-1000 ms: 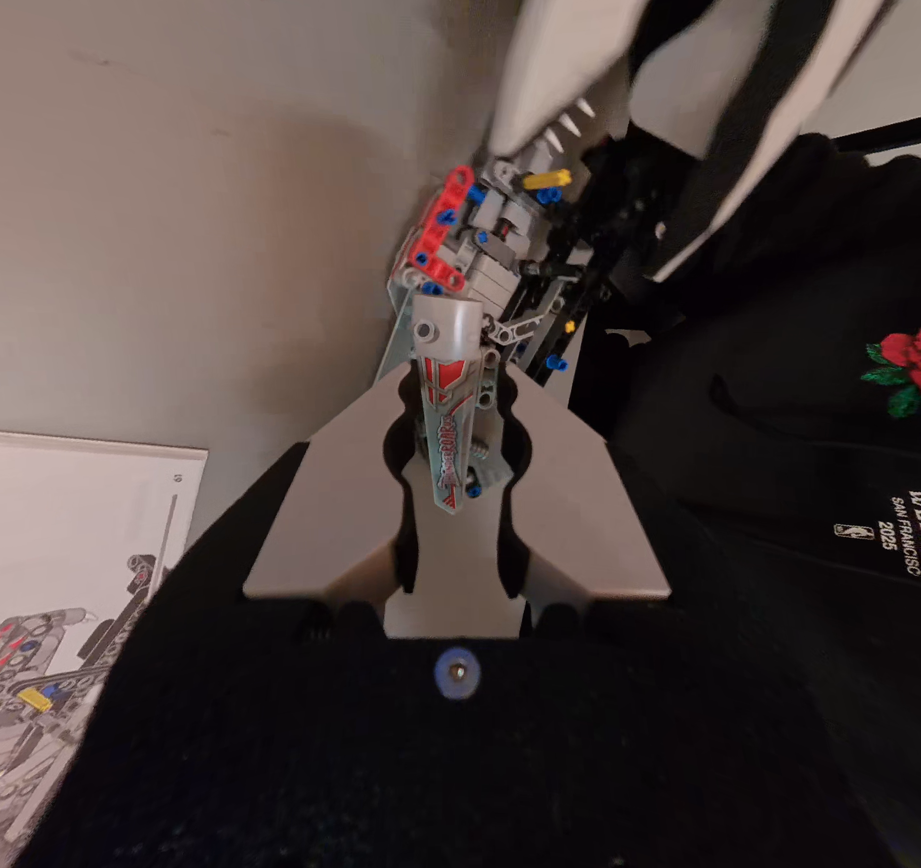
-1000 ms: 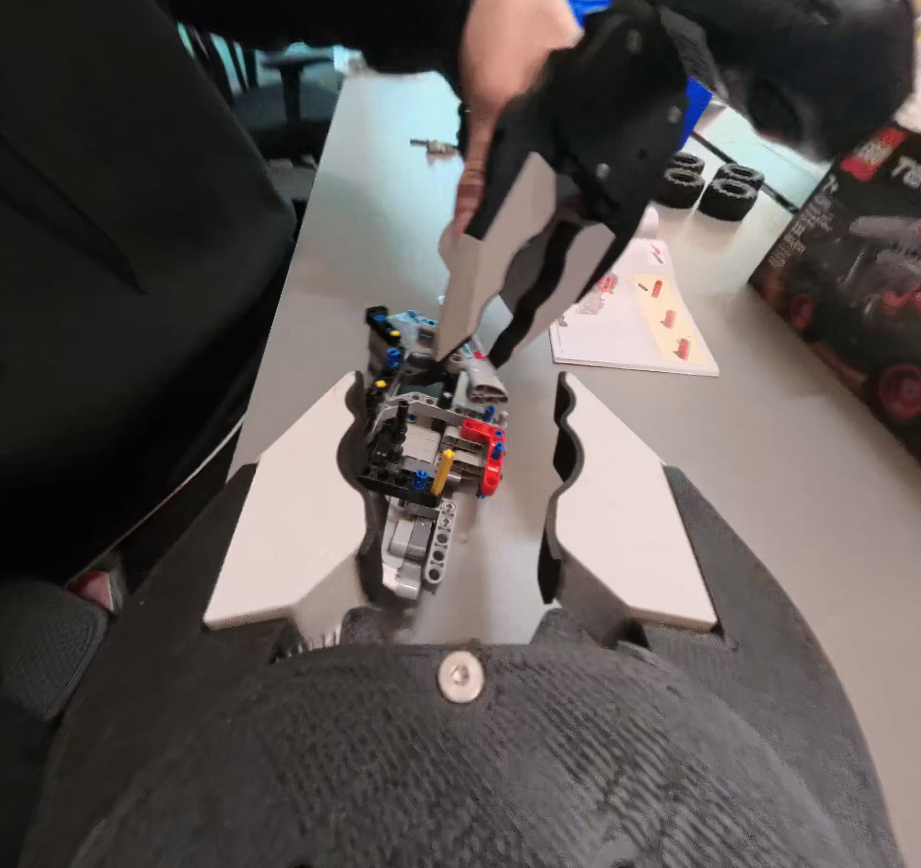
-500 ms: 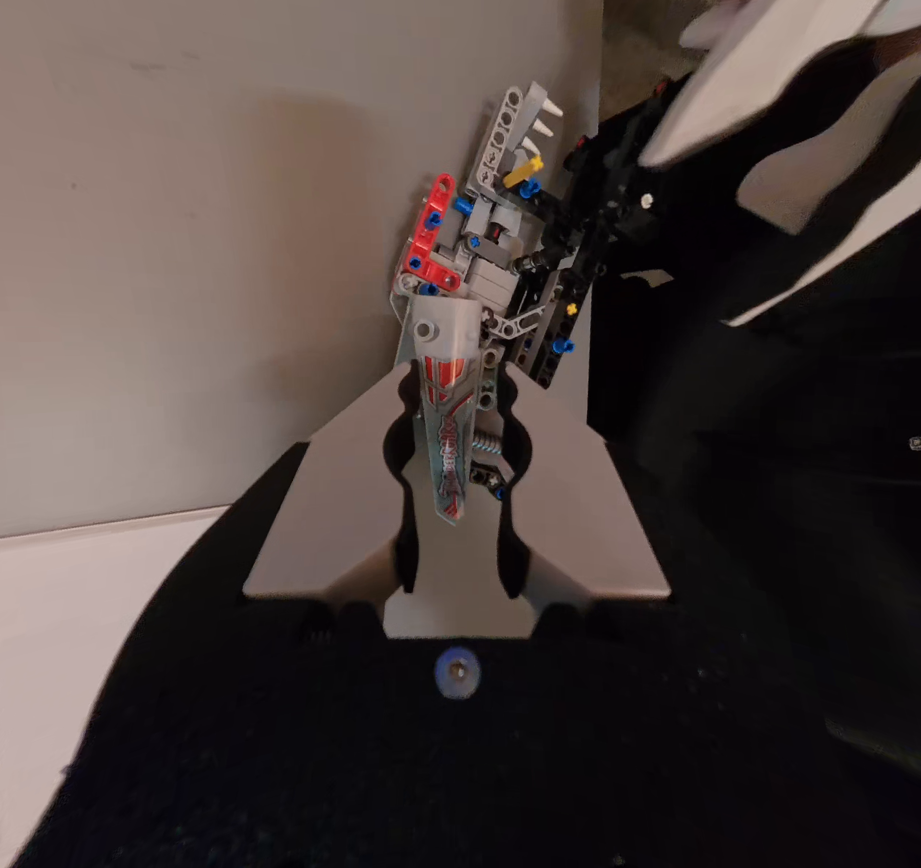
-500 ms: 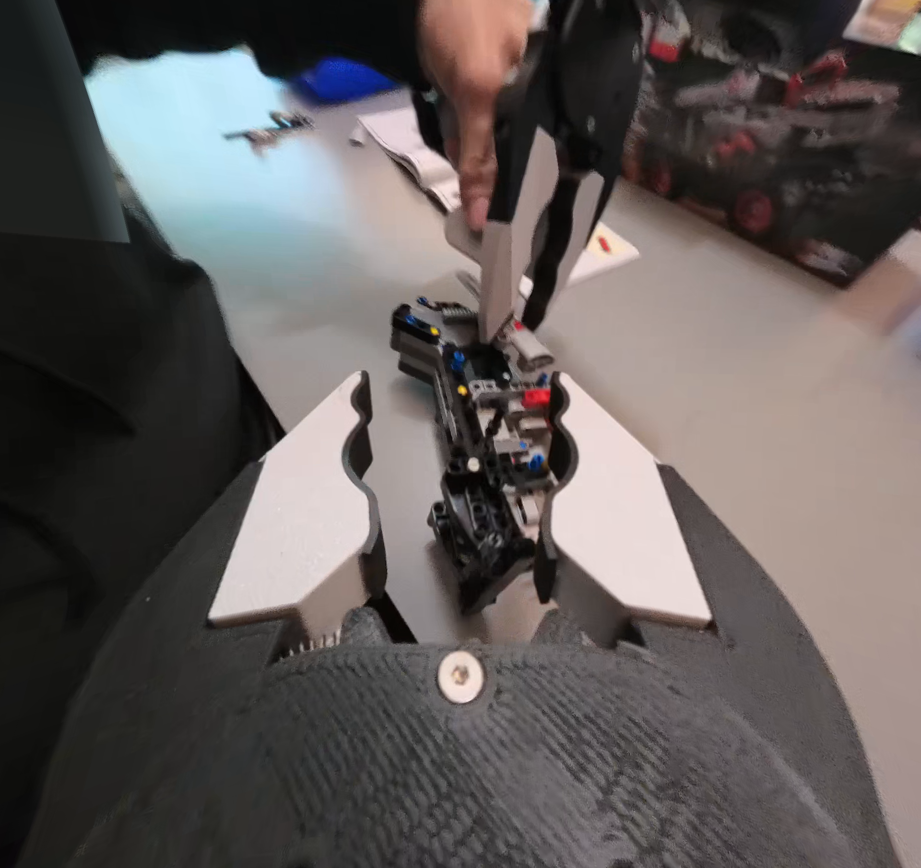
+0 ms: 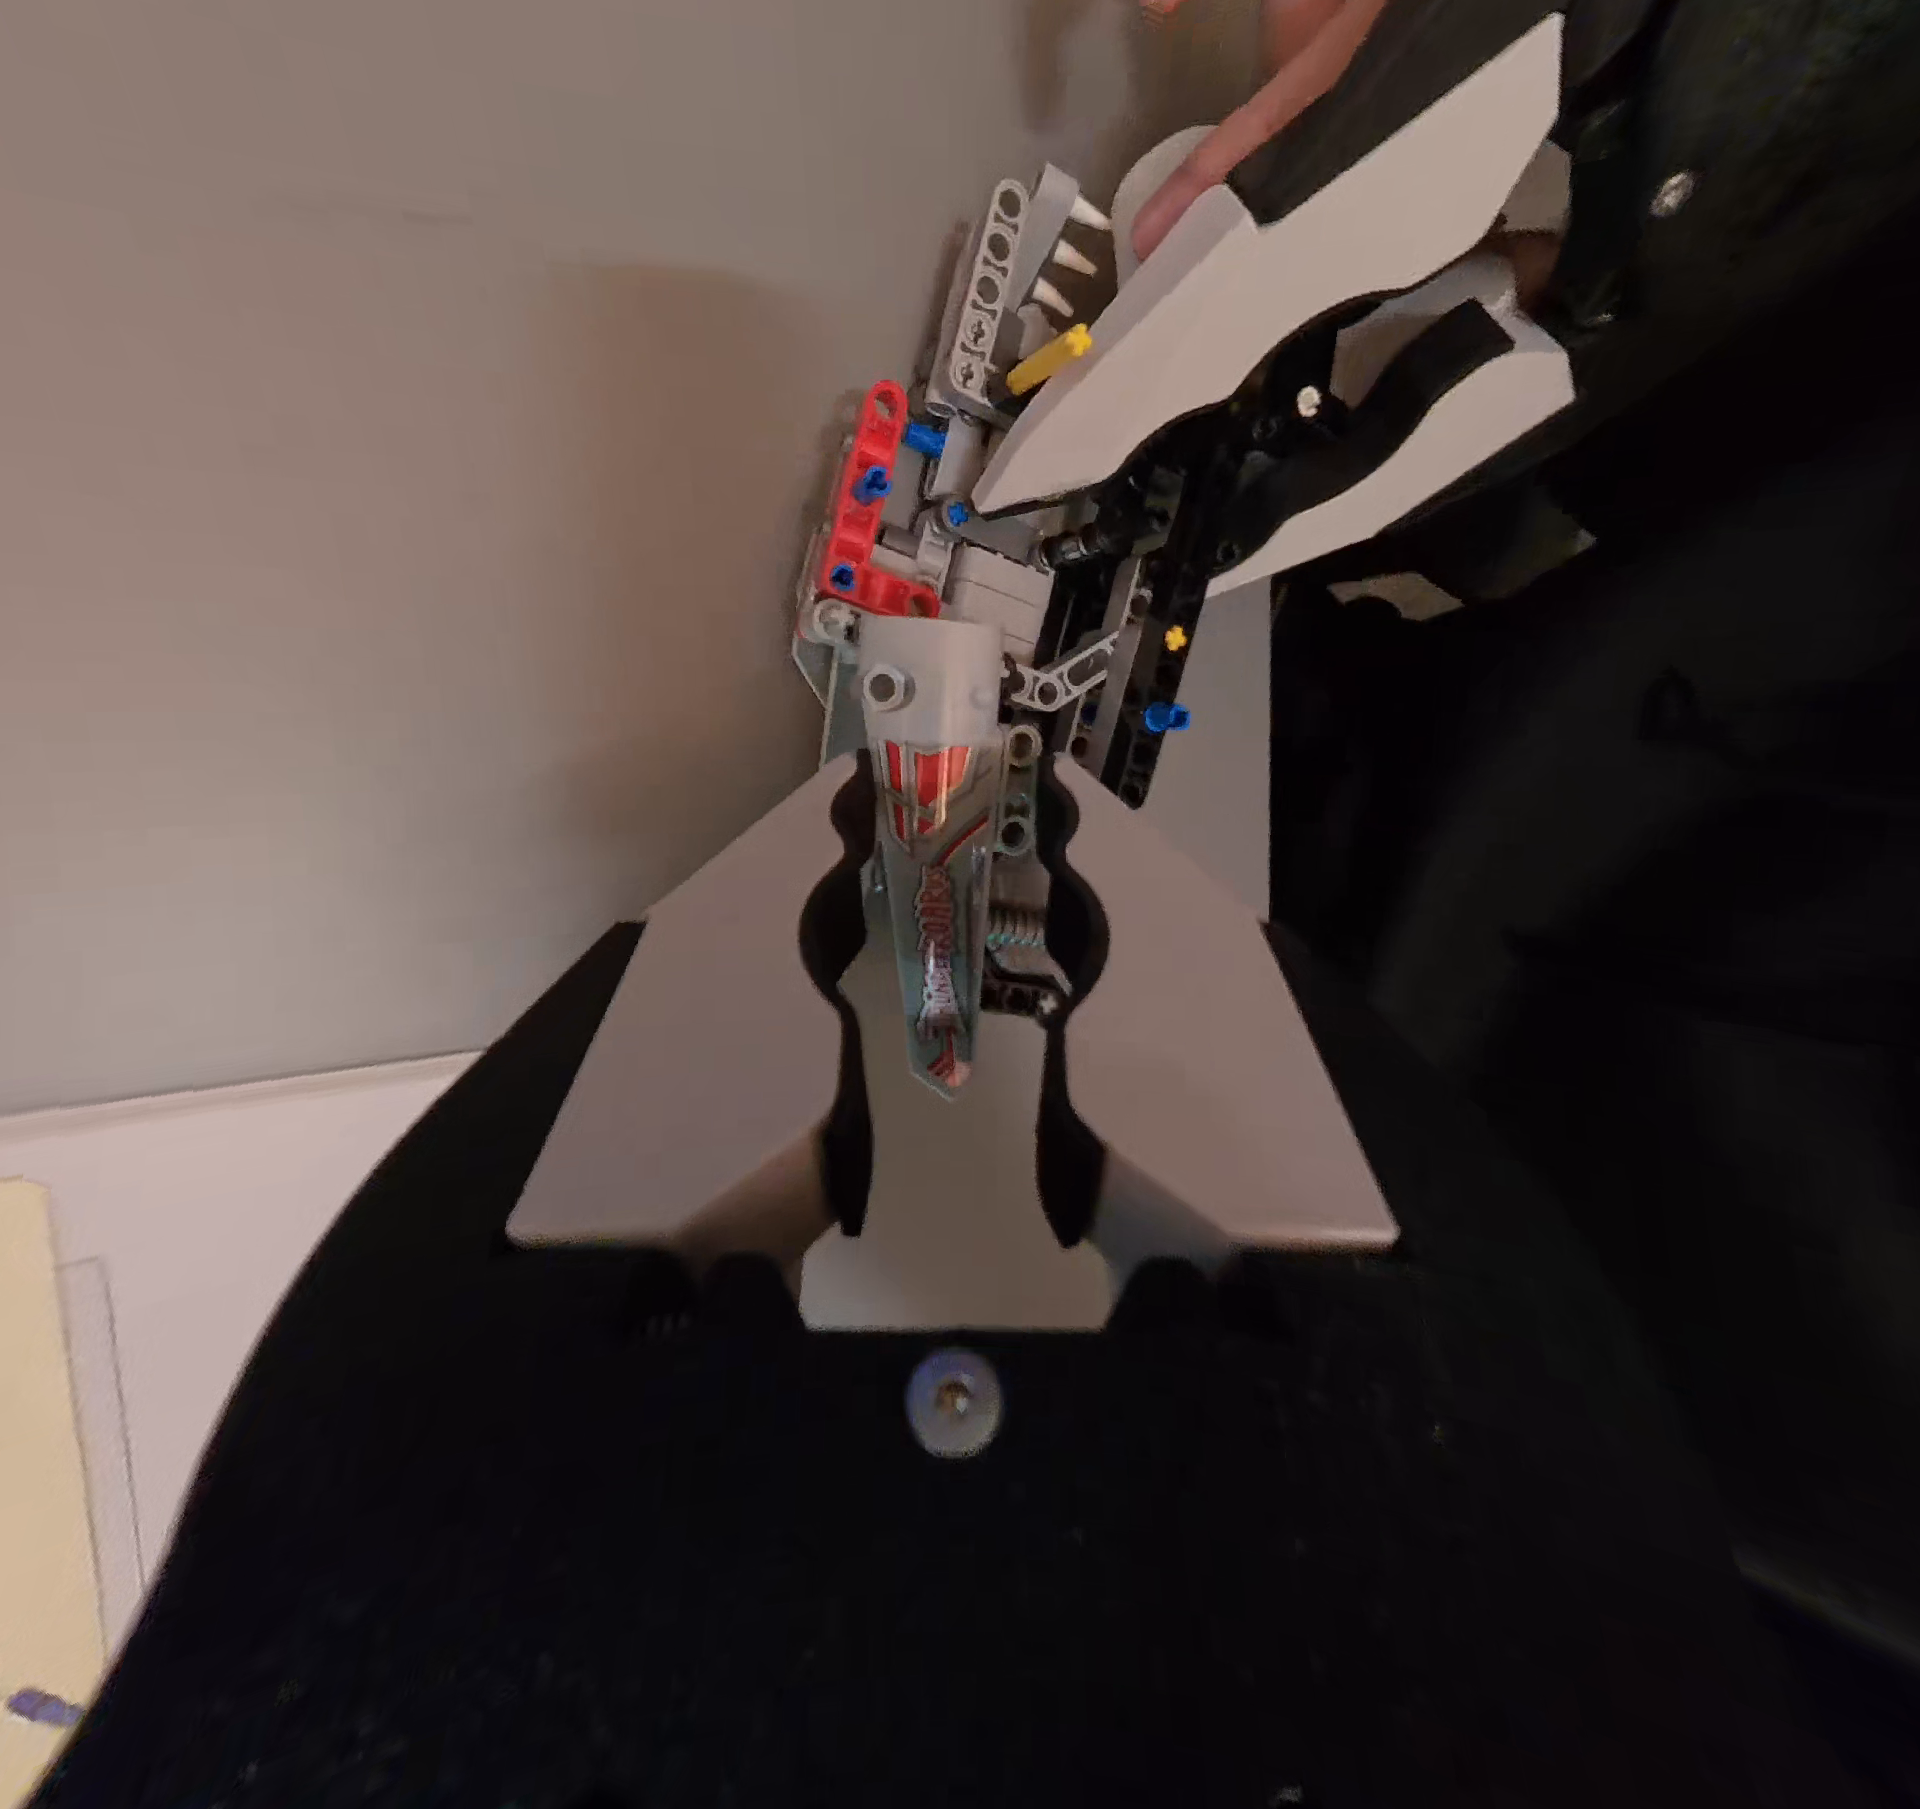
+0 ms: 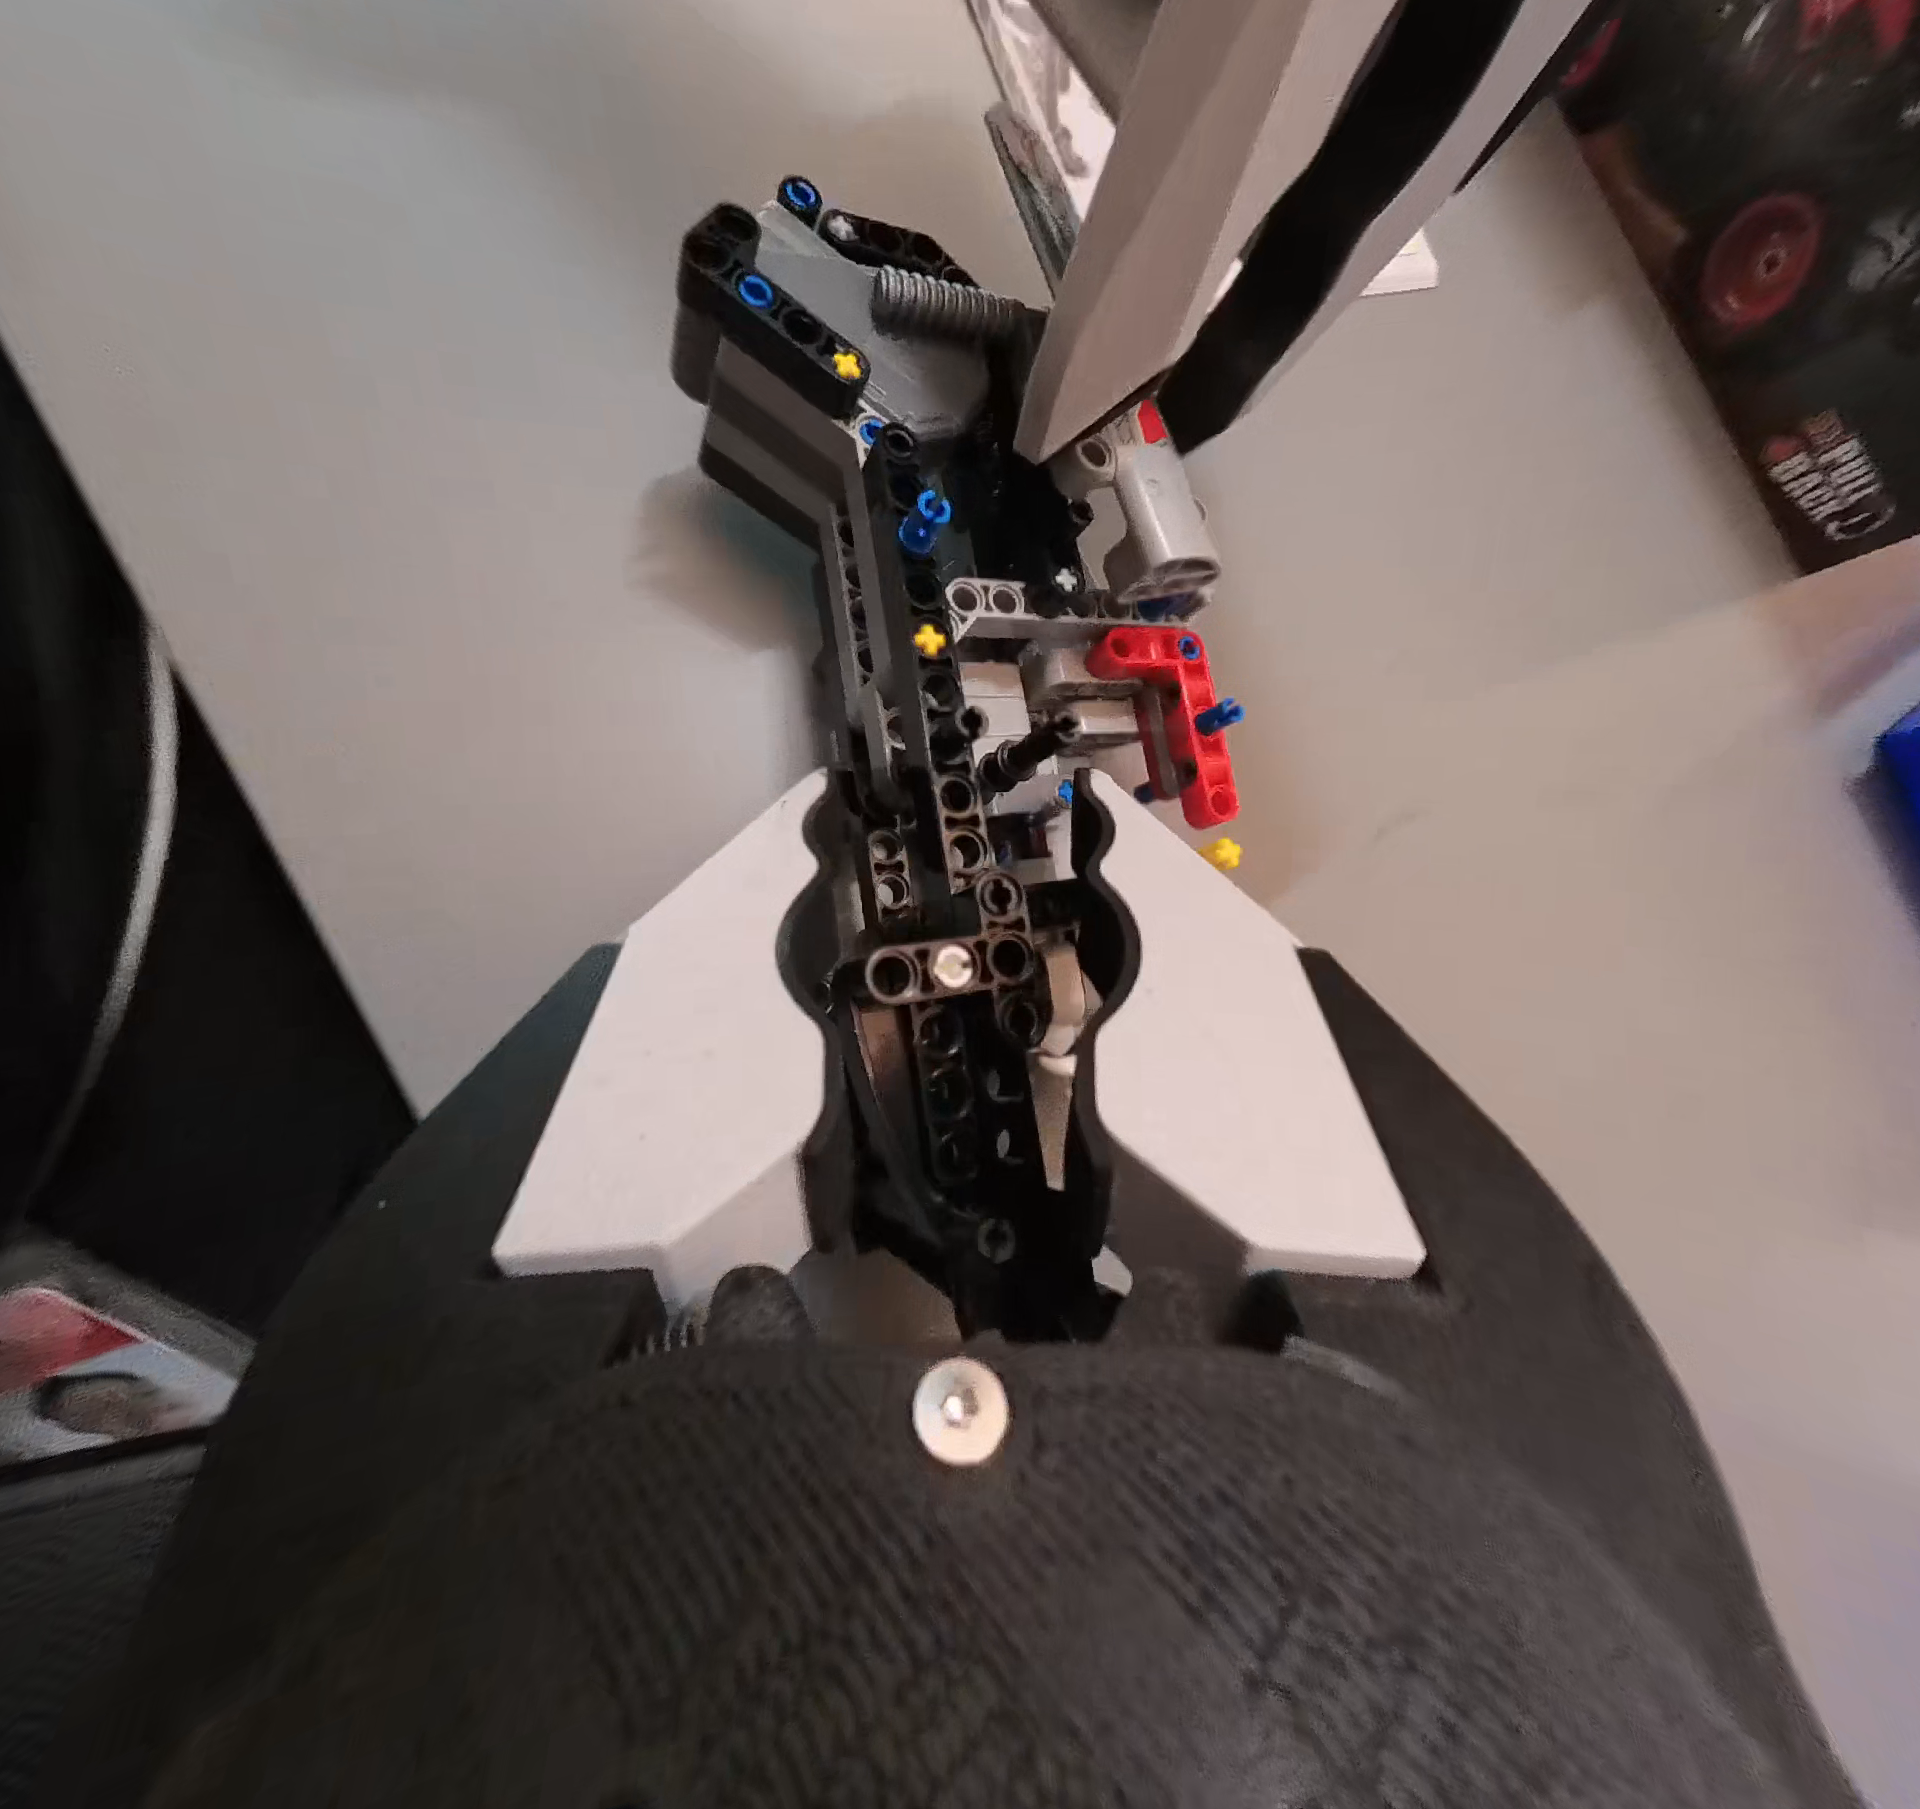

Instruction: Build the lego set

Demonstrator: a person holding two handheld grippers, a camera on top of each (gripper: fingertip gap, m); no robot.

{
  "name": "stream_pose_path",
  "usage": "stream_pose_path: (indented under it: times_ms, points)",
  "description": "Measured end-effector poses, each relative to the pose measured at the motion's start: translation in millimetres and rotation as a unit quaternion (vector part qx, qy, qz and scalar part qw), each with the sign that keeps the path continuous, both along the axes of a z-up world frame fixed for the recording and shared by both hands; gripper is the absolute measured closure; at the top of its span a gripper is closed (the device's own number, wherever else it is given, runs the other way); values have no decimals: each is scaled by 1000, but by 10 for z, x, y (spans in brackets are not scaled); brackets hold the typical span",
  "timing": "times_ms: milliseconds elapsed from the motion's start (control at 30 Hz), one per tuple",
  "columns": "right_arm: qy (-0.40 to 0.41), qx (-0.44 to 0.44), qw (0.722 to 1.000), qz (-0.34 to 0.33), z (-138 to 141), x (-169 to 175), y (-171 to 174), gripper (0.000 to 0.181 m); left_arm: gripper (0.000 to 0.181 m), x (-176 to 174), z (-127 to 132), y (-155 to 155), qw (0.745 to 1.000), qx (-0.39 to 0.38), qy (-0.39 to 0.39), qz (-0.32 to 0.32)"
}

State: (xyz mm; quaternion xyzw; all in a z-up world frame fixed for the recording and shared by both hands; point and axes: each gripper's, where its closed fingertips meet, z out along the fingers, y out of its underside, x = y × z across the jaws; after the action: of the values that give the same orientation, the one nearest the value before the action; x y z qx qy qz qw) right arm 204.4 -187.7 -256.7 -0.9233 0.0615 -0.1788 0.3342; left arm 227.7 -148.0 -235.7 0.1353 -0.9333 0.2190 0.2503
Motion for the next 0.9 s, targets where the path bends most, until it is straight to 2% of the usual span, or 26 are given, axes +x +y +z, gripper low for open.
stream_pose_path:
  times_ms: [167, 300, 367, 533, 567, 633, 667, 700, 767, 833, 900]
  points:
    - [-9, -41, 999, -11, 31, 157, -168, 139, 153, 104, -33, 57, 999, 5, -2, 37]
    - [-69, -67, 995, 37, 88, 129, -302, 140, 153, 105, -38, 8, 999, -11, 8, 39]
    - [-65, -71, 995, 31, 94, 164, -349, 135, 153, 98, -43, -27, 999, -15, 6, 37]
    - [-53, -86, 993, 53, 137, 211, -400, 137, 153, -1, -48, -60, 999, -16, 3, 45]
    - [-48, -80, 993, 68, 148, 205, -365, 138, 153, -48, -45, -45, 999, -16, 8, 41]
    - [-38, -113, 979, 168, 51, 82, -319, 134, 153, -161, -55, -8, 999, -12, 25, 30]
    - [-57, -142, 968, 198, 16, 135, -338, 132, 153, -188, -52, -15, 999, -15, 32, 35]
    - [-72, -163, 963, 205, 6, 227, -348, 130, 153, -196, -46, -24, 998, -19, 36, 40]
    - [-56, -188, 954, 226, -6, 258, -348, 104, 153, -191, -41, -33, 998, -25, 35, 46]
    - [-56, -185, 950, 247, 65, 285, -309, 101, 153, -180, -48, -35, 998, -28, 30, 52]
    - [-52, -134, 956, 254, 231, 287, -230, 99, 153, -176, -47, -44, 997, -34, 29, 62]
